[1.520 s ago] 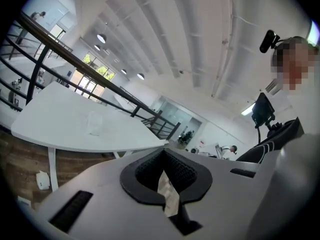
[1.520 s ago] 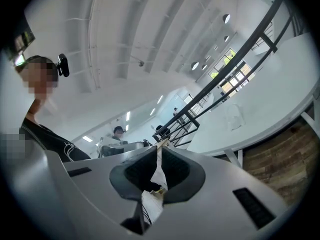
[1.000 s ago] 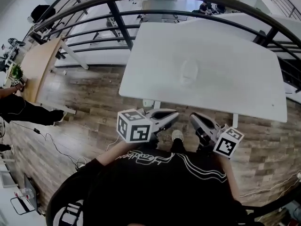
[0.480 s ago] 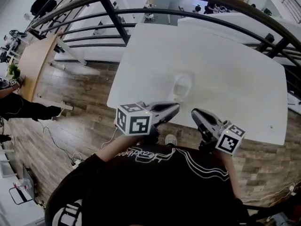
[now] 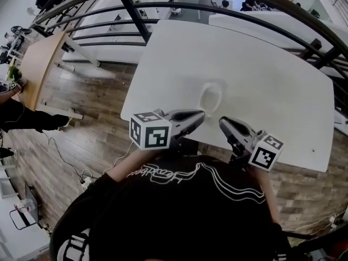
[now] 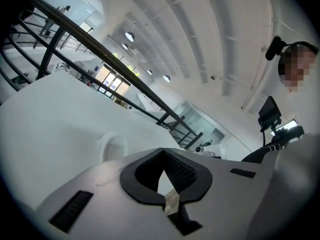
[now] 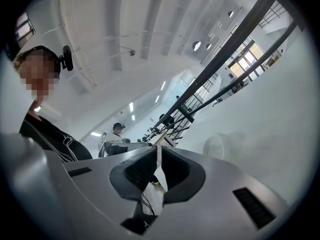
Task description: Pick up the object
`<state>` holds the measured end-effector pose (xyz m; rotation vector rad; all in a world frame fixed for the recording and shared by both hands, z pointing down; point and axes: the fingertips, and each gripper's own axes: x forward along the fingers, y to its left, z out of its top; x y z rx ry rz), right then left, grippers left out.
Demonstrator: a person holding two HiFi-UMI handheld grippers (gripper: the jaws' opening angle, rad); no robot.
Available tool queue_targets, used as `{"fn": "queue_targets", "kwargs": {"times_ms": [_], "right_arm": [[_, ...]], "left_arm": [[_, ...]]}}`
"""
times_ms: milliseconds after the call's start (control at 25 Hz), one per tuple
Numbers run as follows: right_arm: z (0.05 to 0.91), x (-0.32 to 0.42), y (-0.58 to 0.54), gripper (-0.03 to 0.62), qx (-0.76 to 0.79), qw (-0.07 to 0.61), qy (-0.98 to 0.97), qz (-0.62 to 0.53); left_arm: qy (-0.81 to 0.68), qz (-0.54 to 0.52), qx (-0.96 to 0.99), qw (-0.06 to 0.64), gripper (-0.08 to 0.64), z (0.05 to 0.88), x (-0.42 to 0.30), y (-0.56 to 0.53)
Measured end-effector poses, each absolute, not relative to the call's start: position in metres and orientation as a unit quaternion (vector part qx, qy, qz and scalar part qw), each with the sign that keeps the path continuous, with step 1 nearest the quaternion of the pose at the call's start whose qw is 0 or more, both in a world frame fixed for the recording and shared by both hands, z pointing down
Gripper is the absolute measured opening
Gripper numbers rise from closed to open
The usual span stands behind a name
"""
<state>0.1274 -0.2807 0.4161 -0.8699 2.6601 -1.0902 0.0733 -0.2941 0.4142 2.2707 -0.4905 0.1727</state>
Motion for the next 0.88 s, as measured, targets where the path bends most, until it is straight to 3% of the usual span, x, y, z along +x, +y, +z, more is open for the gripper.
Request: {"fn": "queue_targets", "kwargs": {"times_ms": [880], "right_arm": [[0.477, 0.128, -0.340, 0.040, -0.327, 0.005, 0.861, -0.390]], "left_arm": [[-0.181, 0.092, 0.880, 0.429, 0.006, 0.454, 0.059, -0.353]]}}
